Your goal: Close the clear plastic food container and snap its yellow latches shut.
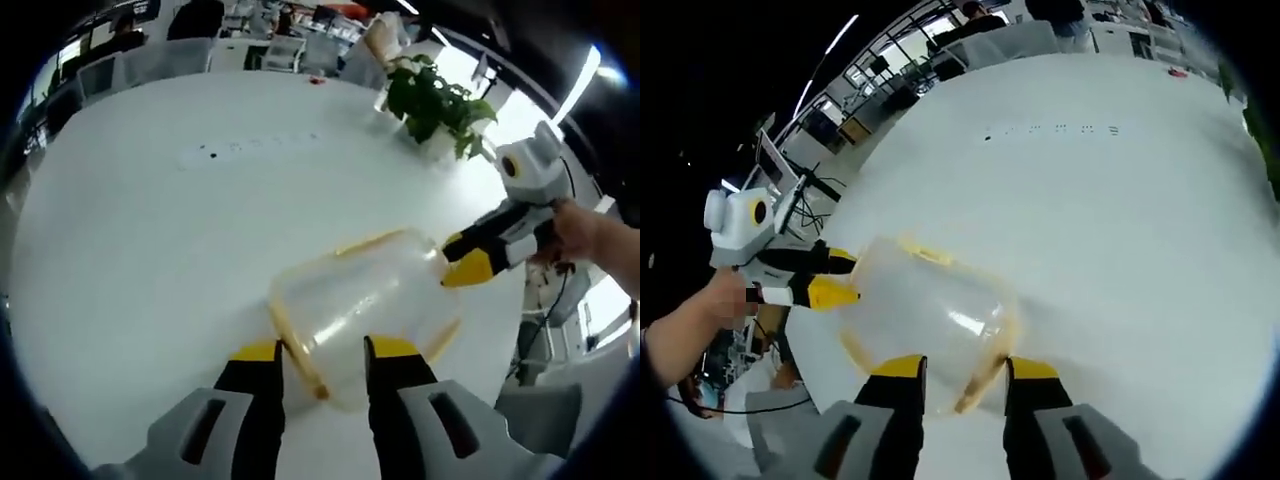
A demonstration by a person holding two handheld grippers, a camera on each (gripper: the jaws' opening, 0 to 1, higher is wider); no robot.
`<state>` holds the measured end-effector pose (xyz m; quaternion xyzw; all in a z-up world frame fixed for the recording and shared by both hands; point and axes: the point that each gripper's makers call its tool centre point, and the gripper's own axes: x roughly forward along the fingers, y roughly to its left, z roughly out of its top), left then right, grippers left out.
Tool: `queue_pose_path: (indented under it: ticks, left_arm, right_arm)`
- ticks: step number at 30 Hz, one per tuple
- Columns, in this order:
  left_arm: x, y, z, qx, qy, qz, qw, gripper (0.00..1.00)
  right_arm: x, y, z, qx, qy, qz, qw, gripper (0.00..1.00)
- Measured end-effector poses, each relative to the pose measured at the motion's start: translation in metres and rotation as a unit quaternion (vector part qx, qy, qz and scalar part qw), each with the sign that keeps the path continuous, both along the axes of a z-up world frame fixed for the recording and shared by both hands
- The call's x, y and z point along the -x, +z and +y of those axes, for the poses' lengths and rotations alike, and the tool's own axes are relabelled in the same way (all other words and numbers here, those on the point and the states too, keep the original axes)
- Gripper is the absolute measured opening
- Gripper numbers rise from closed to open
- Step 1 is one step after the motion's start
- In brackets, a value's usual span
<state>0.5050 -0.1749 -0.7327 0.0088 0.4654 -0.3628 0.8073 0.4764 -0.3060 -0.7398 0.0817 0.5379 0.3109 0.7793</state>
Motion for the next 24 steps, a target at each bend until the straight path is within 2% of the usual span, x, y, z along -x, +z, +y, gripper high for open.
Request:
queue_pose_path:
  ticks: [4,5,7,8,10,11,12,13,16,18,20,23,24]
  left_arm:
    - [-0.002,0.000,0.002,-0.002,-0.005,0.008,1.0000,0.33]
    - [-0.003,-0.001,0.004,-0.008,-0.007,0.008,0.9999,0.35]
    - [-0.004,-0.002,0.009,-0.021,-0.016,0.003,0.9997,0.38]
    - [-0.004,0.000,0.013,-0.040,-0.037,-0.012,0.9985,0.39]
    - [-0.005,0.004,0.017,-0.061,-0.061,-0.029,0.9958,0.35]
    - [-0.005,0.004,0.019,-0.066,-0.061,-0.027,0.9956,0.34]
    - [-0.004,0.006,0.020,-0.074,-0.074,-0.029,0.9941,0.33]
    - [-0.005,0.007,0.021,-0.081,-0.081,-0.035,0.9928,0.33]
    - [-0.007,0.010,0.025,-0.106,-0.118,-0.056,0.9857,0.30]
    - [-0.006,0.011,0.026,-0.108,-0.125,-0.055,0.9847,0.31]
    - [-0.006,0.013,0.027,-0.111,-0.136,-0.056,0.9828,0.32]
    - [-0.004,0.013,0.028,-0.127,-0.169,-0.060,0.9756,0.33]
    - [-0.002,0.012,0.029,-0.139,-0.183,-0.060,0.9714,0.33]
  right_arm:
    - [0.000,-0.003,-0.007,0.042,0.045,0.006,0.9981,0.38]
    - [-0.001,-0.002,-0.008,0.049,0.059,-0.003,0.9971,0.38]
    - [-0.003,0.002,-0.012,0.064,0.079,-0.018,0.9947,0.36]
    - [-0.004,0.004,-0.014,0.075,0.088,-0.025,0.9929,0.37]
    - [-0.003,0.006,-0.016,0.087,0.117,-0.030,0.9889,0.38]
    - [-0.001,0.008,-0.014,0.080,0.130,-0.027,0.9880,0.39]
    - [0.001,0.013,-0.008,0.064,0.136,-0.023,0.9884,0.40]
    - [-0.001,0.015,-0.008,0.064,0.134,-0.026,0.9886,0.41]
    - [-0.004,0.015,-0.011,0.084,0.161,-0.040,0.9825,0.39]
    - [-0.001,0.012,-0.013,0.097,0.179,-0.031,0.9786,0.39]
    - [-0.004,0.014,-0.012,0.103,0.192,-0.041,0.9750,0.39]
    - [-0.006,0.016,-0.011,0.111,0.209,-0.046,0.9705,0.37]
    - [-0.006,0.017,-0.011,0.115,0.216,-0.047,0.9686,0.37]
